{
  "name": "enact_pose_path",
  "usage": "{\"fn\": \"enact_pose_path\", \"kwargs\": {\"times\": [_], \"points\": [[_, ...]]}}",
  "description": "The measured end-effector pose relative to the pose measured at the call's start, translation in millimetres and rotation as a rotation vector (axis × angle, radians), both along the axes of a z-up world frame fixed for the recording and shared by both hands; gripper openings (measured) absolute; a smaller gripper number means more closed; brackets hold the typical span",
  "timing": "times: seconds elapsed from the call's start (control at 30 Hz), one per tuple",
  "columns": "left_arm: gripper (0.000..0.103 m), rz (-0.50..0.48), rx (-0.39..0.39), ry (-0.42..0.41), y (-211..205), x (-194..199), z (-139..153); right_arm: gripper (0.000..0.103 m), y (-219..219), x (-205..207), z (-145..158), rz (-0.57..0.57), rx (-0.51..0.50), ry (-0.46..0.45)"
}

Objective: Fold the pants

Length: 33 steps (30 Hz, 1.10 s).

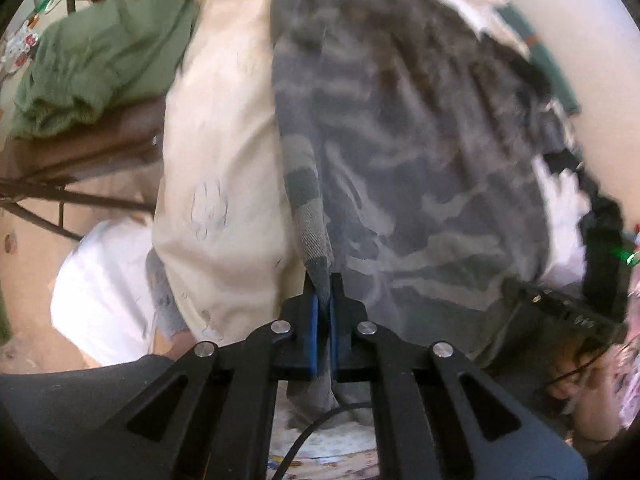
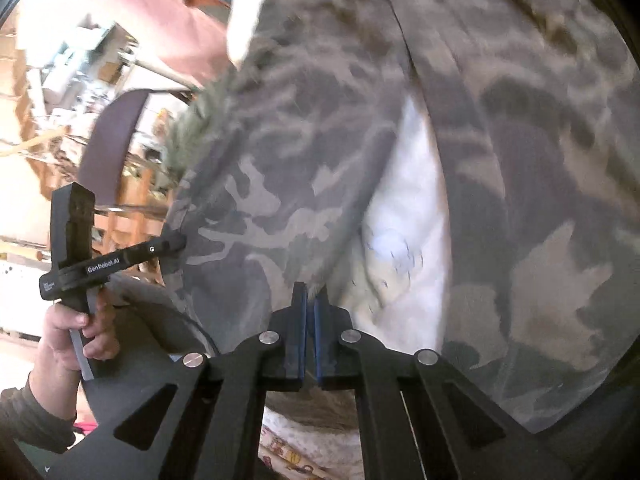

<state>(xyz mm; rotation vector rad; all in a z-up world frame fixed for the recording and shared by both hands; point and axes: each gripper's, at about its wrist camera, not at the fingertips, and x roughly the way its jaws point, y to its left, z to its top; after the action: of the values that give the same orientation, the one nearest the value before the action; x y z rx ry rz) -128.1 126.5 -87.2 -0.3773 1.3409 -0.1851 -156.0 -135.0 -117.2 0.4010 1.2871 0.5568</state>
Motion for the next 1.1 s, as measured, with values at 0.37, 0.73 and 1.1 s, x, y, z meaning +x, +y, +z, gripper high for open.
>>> {"fn": "enact_pose_path", "kwargs": {"times": [0.37, 0.73, 1.1], "points": [[0.002, 0.061, -0.108, -0.197, 27, 75, 81, 0.002, -24, 74, 92, -0.035, 0.05, -0.259], [0.002, 0.037, 0.049, -0.237, 30, 264, 72, 0.002, -11, 255, 88, -0.066, -0.092, -0.284], [0.007, -0.003, 0.222, -0.127, 15, 401, -37, 0.009, -8, 391, -25, -0.165, -0.223, -0.084]]}}
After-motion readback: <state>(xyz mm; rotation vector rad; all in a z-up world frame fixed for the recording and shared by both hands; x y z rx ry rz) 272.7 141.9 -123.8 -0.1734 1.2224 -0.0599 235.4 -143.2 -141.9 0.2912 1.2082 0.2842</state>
